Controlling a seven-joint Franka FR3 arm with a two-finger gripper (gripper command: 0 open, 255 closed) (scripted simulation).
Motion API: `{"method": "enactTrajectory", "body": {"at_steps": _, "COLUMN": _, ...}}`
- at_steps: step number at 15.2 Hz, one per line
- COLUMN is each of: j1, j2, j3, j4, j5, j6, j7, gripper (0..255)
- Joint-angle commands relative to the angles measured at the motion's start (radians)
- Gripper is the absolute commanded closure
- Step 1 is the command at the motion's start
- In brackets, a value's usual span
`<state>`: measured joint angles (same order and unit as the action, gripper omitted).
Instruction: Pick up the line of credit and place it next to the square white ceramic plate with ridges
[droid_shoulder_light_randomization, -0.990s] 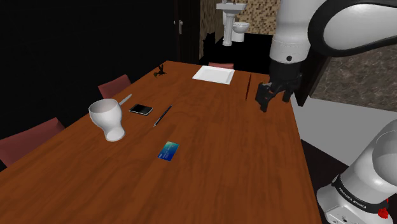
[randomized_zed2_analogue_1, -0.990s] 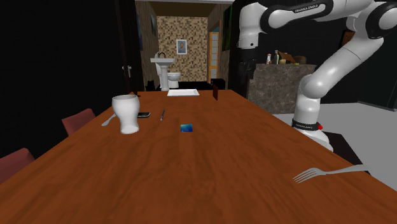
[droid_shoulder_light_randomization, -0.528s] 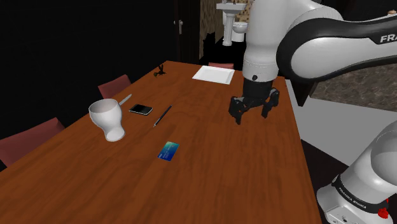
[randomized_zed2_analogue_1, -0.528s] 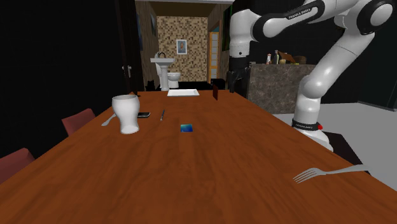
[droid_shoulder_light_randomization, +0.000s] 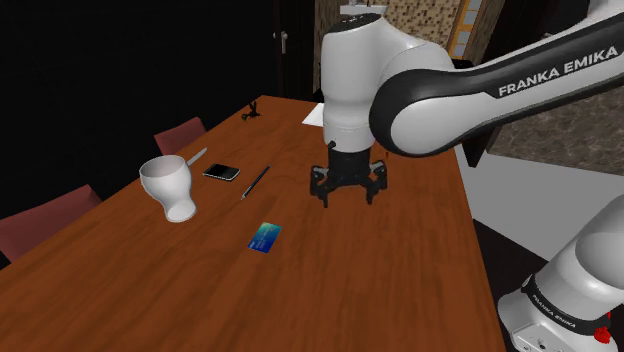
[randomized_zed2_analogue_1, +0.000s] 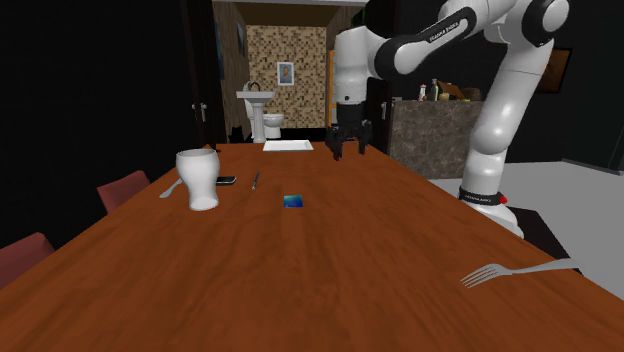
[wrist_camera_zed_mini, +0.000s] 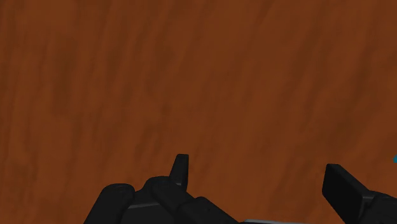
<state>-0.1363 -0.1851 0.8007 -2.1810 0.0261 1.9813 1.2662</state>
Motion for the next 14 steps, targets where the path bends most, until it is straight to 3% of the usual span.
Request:
{"method": "enactTrajectory", "body": {"at_steps": 1, "j1": -0.02, "j2": 0.109, "j3": 0.054, "j4": 0.06, "j5": -0.082, "j6": 0.021, "j7": 0.137, "gripper": 0}}
{"method": "enactTrajectory", "body": {"at_steps": 4, "j1": -0.005, "j2": 0.291, "j3": 0.089, "j4": 0.17, "j5": -0.24, "j6": 0.019, "j7": 0.339, "gripper": 0}}
{"method": "enactTrajectory", "body": {"at_steps": 8, "j1": 0.106, "j2": 0.51, "j3": 0.041, "j4": 0.343, "j5": -0.417, "j6": -0.021, "j7": 0.554, "gripper": 0}}
{"method": "enactTrajectory", "body": {"at_steps": 14, "j1": 0.281, "j2": 0.751, "j3": -0.07, "j4": 0.626, "j5": -0.555, "j6": -0.098, "j7": 0.731, "gripper": 0}}
